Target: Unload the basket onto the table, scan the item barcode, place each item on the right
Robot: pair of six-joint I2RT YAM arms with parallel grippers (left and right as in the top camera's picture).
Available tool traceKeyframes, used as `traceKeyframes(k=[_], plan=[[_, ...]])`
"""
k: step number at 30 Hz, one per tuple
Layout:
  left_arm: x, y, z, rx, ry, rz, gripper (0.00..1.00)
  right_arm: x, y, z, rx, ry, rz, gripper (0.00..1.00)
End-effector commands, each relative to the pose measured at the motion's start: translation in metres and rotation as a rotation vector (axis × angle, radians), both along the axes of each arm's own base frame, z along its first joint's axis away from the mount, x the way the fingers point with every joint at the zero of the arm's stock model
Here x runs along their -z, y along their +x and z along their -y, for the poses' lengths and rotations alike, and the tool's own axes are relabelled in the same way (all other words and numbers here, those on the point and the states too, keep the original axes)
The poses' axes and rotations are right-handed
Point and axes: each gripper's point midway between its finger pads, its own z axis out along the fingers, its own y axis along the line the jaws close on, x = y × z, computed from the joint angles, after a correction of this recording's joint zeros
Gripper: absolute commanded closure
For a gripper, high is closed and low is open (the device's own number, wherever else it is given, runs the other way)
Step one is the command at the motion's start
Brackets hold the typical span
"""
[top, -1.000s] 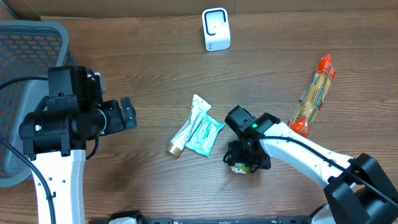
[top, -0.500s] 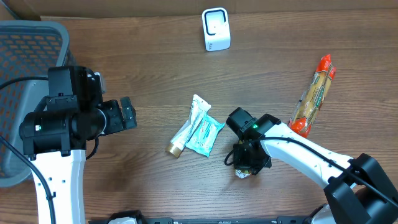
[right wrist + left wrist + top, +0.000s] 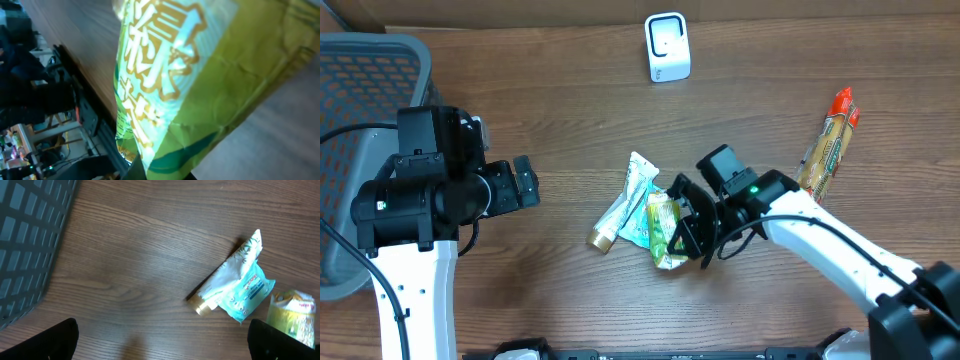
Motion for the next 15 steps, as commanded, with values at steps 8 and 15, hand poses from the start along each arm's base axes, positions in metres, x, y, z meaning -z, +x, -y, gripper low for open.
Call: traceKeyframes(k=[8, 15], plan=[[-0.003, 0.002, 0.0, -0.017, -0.009, 0.013, 0.0, 0.065, 0.035, 0.05, 0.069, -0.045, -0.072, 0.93], [-0.003, 0.002, 0.0, -0.017, -0.009, 0.013, 0.0, 0.082, 0.062, 0.129, 0.317, -0.499, -0.069, 0.38]])
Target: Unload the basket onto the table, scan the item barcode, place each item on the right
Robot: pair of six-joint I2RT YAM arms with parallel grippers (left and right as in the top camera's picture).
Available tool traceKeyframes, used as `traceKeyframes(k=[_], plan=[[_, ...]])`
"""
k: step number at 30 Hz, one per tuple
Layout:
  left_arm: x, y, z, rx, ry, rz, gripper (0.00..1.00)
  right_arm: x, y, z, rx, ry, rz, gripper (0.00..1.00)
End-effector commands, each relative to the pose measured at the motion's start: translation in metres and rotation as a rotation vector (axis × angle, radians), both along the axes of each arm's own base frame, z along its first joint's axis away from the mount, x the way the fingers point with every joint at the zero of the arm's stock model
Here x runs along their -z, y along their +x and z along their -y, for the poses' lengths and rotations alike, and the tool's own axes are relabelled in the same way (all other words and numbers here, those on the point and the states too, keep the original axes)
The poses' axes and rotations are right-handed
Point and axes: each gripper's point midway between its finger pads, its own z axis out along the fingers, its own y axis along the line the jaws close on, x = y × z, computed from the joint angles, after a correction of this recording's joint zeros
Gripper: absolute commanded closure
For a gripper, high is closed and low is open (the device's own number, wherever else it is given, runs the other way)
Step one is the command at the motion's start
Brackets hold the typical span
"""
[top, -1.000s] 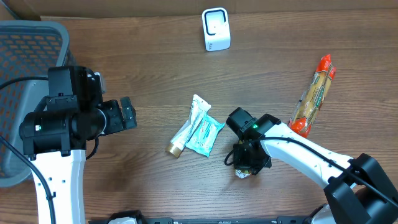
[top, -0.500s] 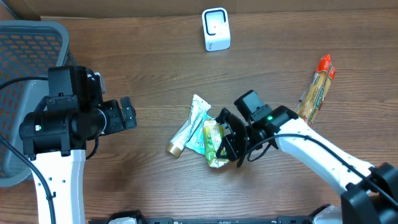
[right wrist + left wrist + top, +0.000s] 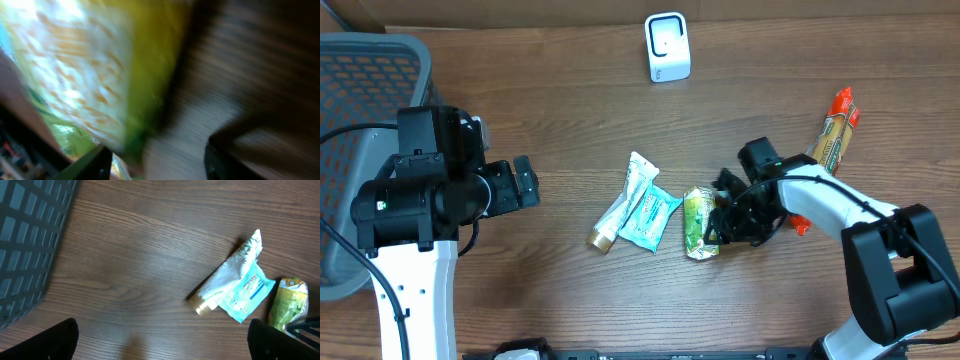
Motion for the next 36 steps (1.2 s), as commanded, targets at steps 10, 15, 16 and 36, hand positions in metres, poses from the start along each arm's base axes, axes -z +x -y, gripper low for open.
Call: traceKeyframes(k=[10, 15, 16, 36], plan=[[-0.003, 0.002, 0.0, -0.017, -0.01, 0.013, 0.0, -0.078, 0.043, 0.008, 0.018, -0.334, 0.218, 0.34], [-0.003, 0.002, 0.0, -0.017, -0.009, 0.013, 0.0, -0.065, 0.017, -0.007, -0.099, -0.403, 0.224, 0.3], [-0.003, 0.002, 0.0, -0.017, -0.009, 0.013, 0.0, -0.061, 0.012, -0.008, -0.107, -0.424, 0.223, 0.29], [-0.003, 0.002, 0.0, -0.017, -0.009, 0.013, 0.0, -0.033, 0.015, -0.023, -0.2, -0.619, 0.475, 0.08]])
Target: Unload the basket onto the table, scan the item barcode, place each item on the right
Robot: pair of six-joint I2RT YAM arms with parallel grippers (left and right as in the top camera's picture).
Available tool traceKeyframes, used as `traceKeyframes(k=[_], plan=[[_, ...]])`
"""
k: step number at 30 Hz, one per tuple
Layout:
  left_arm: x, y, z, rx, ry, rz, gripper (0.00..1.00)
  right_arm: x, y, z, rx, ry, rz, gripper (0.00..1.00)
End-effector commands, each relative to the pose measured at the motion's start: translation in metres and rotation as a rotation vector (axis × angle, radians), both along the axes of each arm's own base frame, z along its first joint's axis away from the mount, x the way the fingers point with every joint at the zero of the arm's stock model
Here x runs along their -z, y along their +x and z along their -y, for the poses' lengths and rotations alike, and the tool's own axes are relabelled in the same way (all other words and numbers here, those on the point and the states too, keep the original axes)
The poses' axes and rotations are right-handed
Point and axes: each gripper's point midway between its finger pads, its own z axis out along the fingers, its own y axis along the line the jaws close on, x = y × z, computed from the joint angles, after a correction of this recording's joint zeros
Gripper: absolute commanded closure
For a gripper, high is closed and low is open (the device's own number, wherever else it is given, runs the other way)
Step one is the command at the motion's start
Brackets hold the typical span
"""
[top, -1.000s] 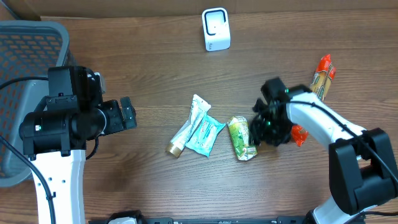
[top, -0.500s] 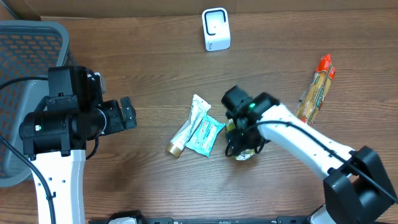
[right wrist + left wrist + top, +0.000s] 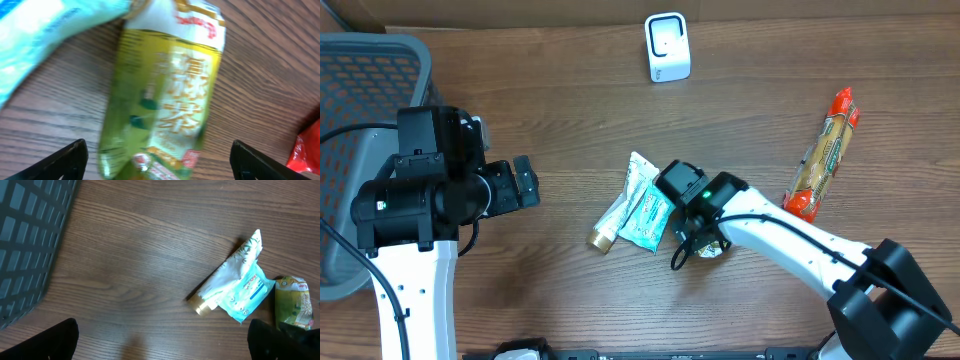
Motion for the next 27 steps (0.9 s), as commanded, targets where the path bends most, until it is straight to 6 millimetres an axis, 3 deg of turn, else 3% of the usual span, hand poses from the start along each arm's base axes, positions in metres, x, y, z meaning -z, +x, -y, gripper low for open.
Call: traceKeyframes(k=[1, 6, 11, 12, 15, 17, 22, 27], plan=[[-0.003, 0.002, 0.0, -0.017, -0.009, 0.013, 0.0, 0.007, -0.001, 0.004, -0.02, -0.057, 0.014, 0.08], [-0.003, 0.002, 0.0, -0.017, -0.009, 0.013, 0.01, 0.029, -0.006, 0.011, -0.021, -0.116, -0.037, 0.1], [-0.003, 0.002, 0.0, -0.017, -0.009, 0.013, 0.01, 0.035, -0.004, 0.016, -0.009, -0.149, -0.03, 0.29], [-0.003, 0.002, 0.0, -0.017, -0.01, 0.013, 0.0, 0.034, -0.003, 0.016, -0.005, -0.152, -0.027, 0.37], [-0.003, 0.002, 0.0, -0.017, -0.009, 0.013, 0.01, 0.034, -0.002, 0.017, -0.005, -0.153, -0.025, 0.76], [-0.003, 0.002, 0.0, -0.017, -0.009, 0.013, 0.0, 0.034, -0.003, 0.017, -0.004, -0.153, -0.025, 0.87], [-0.003, 0.002, 0.0, -0.017, -0.009, 0.013, 0.01, 0.026, -0.002, 0.01, 0.077, -0.091, -0.034, 0.9], [-0.003, 0.002, 0.0, -0.017, -0.009, 0.013, 0.0, -0.001, -0.006, -0.018, 0.049, 0.164, -0.138, 0.89]])
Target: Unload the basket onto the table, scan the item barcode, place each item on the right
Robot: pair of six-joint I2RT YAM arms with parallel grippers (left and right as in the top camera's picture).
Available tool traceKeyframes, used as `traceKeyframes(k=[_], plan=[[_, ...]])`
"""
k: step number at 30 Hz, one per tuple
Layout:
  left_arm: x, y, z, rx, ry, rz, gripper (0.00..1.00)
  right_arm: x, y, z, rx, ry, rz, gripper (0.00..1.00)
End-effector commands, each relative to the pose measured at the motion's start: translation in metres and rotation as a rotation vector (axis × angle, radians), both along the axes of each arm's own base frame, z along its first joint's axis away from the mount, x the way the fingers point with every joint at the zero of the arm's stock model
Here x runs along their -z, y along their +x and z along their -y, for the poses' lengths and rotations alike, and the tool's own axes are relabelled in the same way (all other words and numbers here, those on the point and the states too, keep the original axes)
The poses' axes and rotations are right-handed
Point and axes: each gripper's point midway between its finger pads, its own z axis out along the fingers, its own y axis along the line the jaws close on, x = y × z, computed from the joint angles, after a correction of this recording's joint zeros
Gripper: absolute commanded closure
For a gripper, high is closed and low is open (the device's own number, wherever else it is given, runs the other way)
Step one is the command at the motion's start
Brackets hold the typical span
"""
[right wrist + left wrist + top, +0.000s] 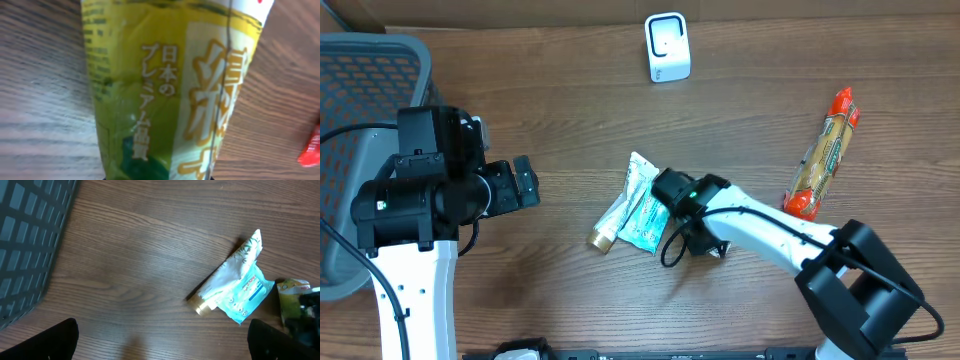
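Observation:
The green tea packet fills the right wrist view, lying on the wood table, its barcode not showing. My right gripper is down on top of it and hides nearly all of it from overhead; the jaws appear shut on it. In the left wrist view the green packet shows at the right edge. The white scanner stands at the back of the table. My left gripper hangs open over bare wood at the left, holding nothing.
A toothpaste tube and a blue packet lie just left of the right gripper. A long orange snack stick lies at the right. A grey basket stands at the far left.
My right gripper was open a little above the green packet, with both fingers wide apart. It is now low on the packet, which fills its view. The left arm has not moved.
My right gripper first held the green packet beside the blue packet. Then the packet lay further right on the table with the gripper at its right side. Later the gripper hung open over it from the left, and now sits down on it.

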Motion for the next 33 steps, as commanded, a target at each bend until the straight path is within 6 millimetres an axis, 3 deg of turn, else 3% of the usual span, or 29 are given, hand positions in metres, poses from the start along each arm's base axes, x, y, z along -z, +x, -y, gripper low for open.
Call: traceKeyframes(k=[1, 6, 9, 13, 18, 25, 33], plan=[[-0.003, 0.002, 0.0, -0.017, -0.009, 0.013, 0.0, -0.039, 0.001, -0.035, -0.012, 0.304, -0.061, 0.89], [-0.003, 0.002, 0.0, -0.017, -0.01, 0.013, 0.0, -0.09, -0.01, -0.066, -0.129, 0.821, -0.263, 0.86], [-0.003, 0.002, 0.0, -0.017, -0.01, 0.014, 0.0, -0.11, -0.006, -0.062, -0.163, 1.041, -0.3, 0.85], [-0.003, 0.002, 0.0, -0.017, -0.009, 0.013, 0.0, -0.116, -0.002, -0.042, -0.16, 1.21, -0.292, 0.83], [-0.003, 0.002, 0.0, -0.017, -0.009, 0.013, 0.0, -0.102, -0.002, -0.022, -0.105, 1.234, -0.283, 0.82], [-0.003, 0.002, 0.0, -0.017, -0.009, 0.014, 0.01, -0.084, 0.0, -0.019, -0.079, 1.222, -0.301, 0.82], [-0.003, 0.002, 0.0, -0.017, -0.009, 0.013, 0.01, -0.075, 0.01, -0.008, -0.031, 1.088, -0.28, 0.85]])
